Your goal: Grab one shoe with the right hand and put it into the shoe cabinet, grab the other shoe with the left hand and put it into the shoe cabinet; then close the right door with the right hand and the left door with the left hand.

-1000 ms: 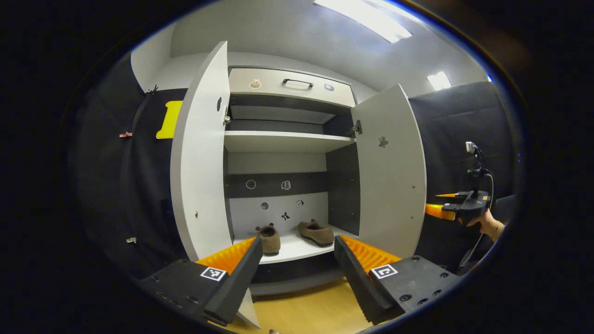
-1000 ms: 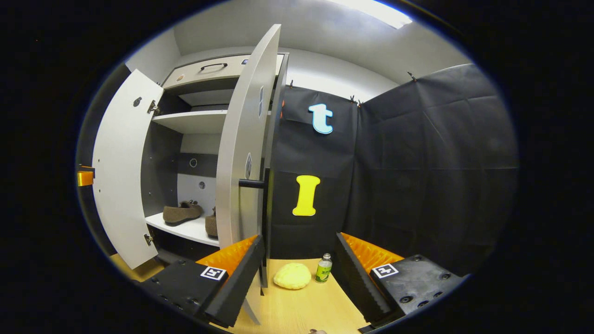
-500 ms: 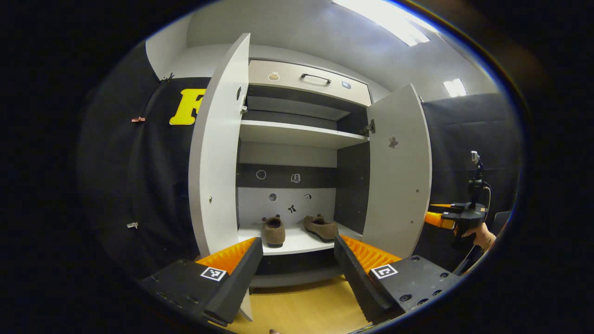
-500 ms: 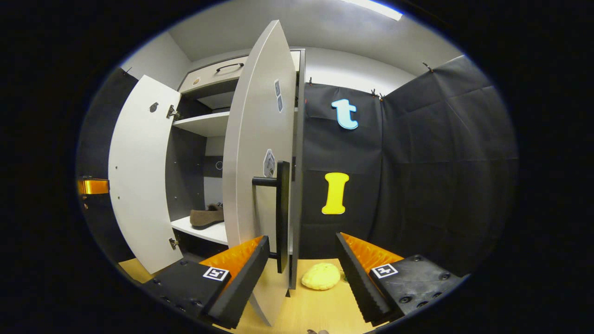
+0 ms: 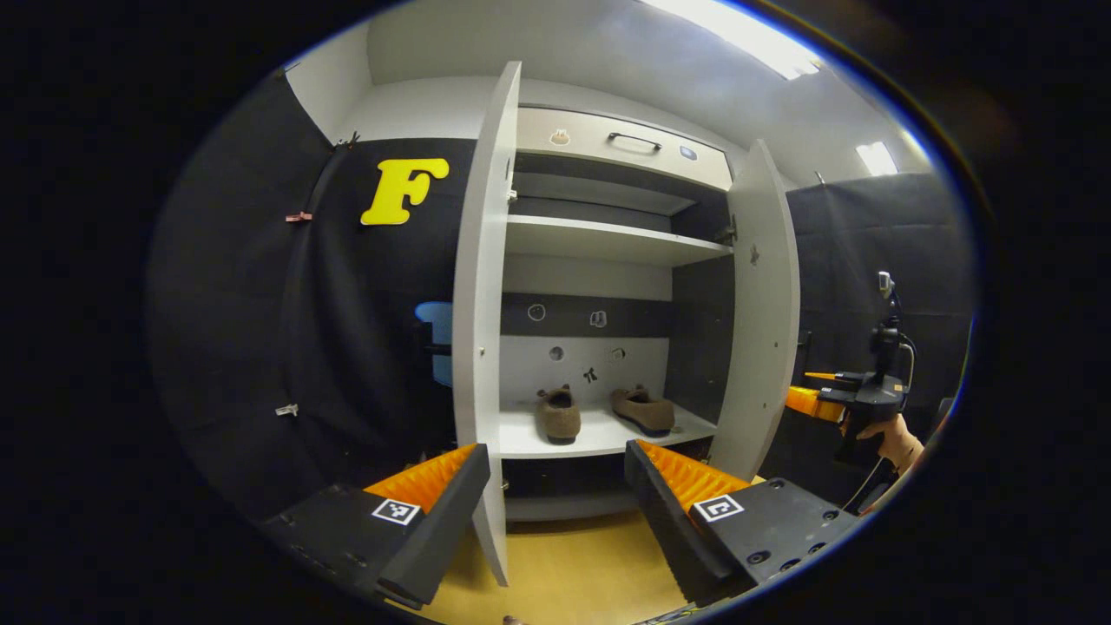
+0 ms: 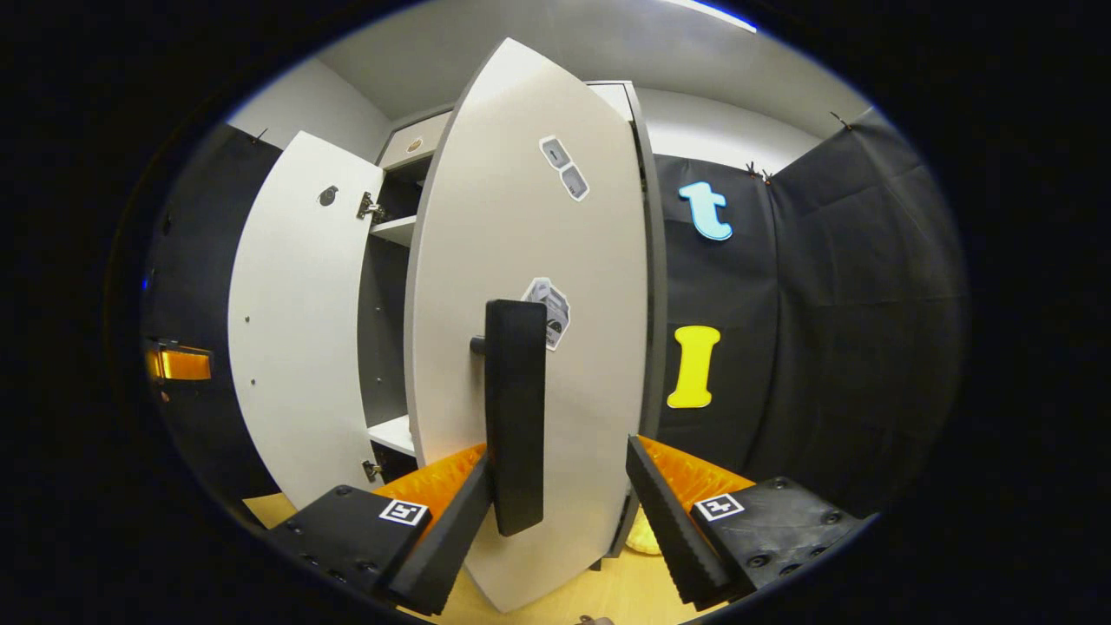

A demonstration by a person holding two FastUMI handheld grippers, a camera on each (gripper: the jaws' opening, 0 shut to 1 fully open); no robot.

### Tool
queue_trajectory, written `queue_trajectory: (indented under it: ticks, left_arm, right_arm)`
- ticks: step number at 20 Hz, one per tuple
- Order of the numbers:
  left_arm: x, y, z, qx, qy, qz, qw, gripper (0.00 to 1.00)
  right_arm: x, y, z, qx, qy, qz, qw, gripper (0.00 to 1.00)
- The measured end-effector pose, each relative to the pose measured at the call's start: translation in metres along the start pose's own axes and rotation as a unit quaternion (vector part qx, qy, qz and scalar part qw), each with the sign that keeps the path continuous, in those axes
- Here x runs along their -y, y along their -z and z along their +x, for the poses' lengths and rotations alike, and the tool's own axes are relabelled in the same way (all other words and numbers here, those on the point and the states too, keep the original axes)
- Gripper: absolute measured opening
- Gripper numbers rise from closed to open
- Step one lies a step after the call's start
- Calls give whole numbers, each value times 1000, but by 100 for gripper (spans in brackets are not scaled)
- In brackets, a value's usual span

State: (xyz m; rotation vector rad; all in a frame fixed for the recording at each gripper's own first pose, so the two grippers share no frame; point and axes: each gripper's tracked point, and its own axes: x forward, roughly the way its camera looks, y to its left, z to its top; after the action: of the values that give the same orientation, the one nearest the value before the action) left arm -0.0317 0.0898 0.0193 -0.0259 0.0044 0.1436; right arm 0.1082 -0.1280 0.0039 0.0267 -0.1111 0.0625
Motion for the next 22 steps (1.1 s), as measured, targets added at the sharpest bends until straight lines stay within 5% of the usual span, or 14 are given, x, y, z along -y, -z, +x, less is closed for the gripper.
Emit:
queue_trajectory:
  ticks: [10, 22]
  left_arm:
    - [-68, 8, -27, 0, -69, -34, 997, 97]
    - [-90, 0, 0, 8, -55, -28, 998, 94]
  right_arm:
    - [-57, 8, 77, 12, -19, -2, 1000, 98]
    - [-70, 12, 114, 13, 15, -6, 1000, 98]
